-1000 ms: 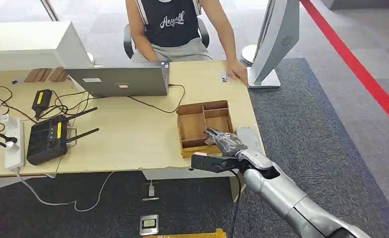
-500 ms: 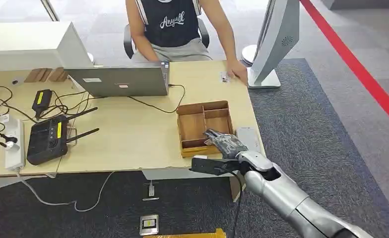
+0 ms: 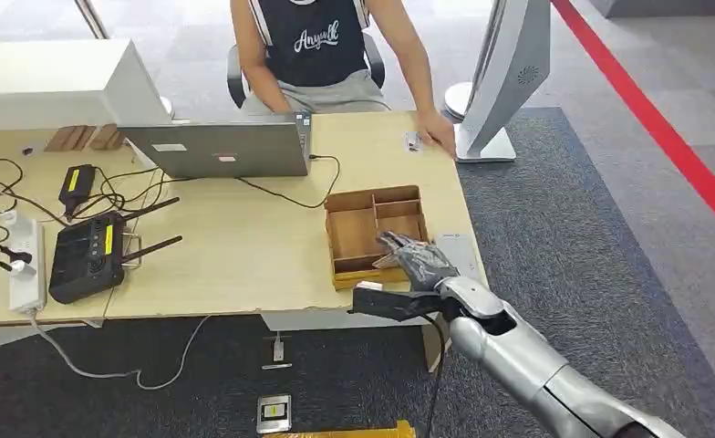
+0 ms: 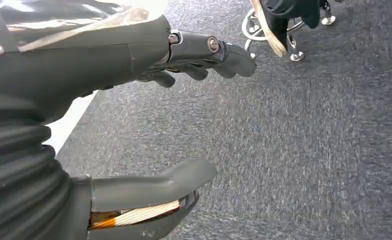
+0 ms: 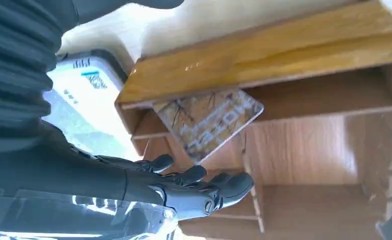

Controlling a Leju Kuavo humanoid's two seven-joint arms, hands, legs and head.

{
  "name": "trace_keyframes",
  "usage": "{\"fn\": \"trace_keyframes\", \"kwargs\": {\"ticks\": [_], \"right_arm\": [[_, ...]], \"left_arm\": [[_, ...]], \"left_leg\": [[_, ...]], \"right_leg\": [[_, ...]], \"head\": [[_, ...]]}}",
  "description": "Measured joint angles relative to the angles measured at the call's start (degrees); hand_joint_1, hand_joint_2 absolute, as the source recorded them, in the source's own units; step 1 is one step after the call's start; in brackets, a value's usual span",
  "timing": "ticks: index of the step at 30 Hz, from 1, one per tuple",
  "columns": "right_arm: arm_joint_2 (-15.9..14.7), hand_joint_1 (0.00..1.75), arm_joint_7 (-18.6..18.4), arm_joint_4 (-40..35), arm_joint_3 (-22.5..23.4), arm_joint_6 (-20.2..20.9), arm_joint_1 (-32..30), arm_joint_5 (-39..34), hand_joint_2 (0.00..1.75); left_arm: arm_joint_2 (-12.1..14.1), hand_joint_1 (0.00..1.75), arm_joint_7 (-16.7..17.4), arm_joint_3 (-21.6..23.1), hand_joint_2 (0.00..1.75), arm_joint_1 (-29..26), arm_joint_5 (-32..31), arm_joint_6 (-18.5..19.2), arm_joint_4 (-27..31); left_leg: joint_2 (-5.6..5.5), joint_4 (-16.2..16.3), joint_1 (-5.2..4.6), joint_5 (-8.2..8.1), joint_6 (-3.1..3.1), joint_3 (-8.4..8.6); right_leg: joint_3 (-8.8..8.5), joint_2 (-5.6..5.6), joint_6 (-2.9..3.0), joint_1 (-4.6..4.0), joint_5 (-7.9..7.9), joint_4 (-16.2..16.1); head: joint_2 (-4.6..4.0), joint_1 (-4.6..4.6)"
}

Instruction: Pass the card to the sensor for recognition and then transmit it.

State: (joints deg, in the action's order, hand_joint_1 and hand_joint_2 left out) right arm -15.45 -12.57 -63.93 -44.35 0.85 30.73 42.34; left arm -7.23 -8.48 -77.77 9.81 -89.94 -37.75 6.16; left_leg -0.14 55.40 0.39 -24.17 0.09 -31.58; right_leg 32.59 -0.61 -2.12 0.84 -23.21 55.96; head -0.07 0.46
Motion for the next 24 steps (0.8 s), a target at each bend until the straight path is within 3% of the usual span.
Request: {"fn": "trace_keyframes", "kwargs": {"ticks": [5,24], "right_arm": [[-0.4,0.00,-7.0,-1.6,0.5,-7.7,0.4,10.7,1.75],[-1.9,0.00,-6.8,-8.4,4.8,-7.1,0.9,13.9,1.75]], "left_arm": [[-0.1,0.00,1.1,0.0,1.75,0.0,0.4,0.0,0.3],[-0.9,0.00,1.1,0.0,1.75,-0.1,1.1,0.0,1.3]], "left_leg": [[0.00,0.0,-0.01,0.00,0.00,0.01],[0.00,0.0,-0.01,0.00,0.00,0.01]], "right_leg": [[0.00,0.00,0.00,0.01,0.00,0.0],[-0.01,0.00,0.00,0.01,0.00,0.0]], "head": [[0.00,0.00],[0.00,0.00]]}}
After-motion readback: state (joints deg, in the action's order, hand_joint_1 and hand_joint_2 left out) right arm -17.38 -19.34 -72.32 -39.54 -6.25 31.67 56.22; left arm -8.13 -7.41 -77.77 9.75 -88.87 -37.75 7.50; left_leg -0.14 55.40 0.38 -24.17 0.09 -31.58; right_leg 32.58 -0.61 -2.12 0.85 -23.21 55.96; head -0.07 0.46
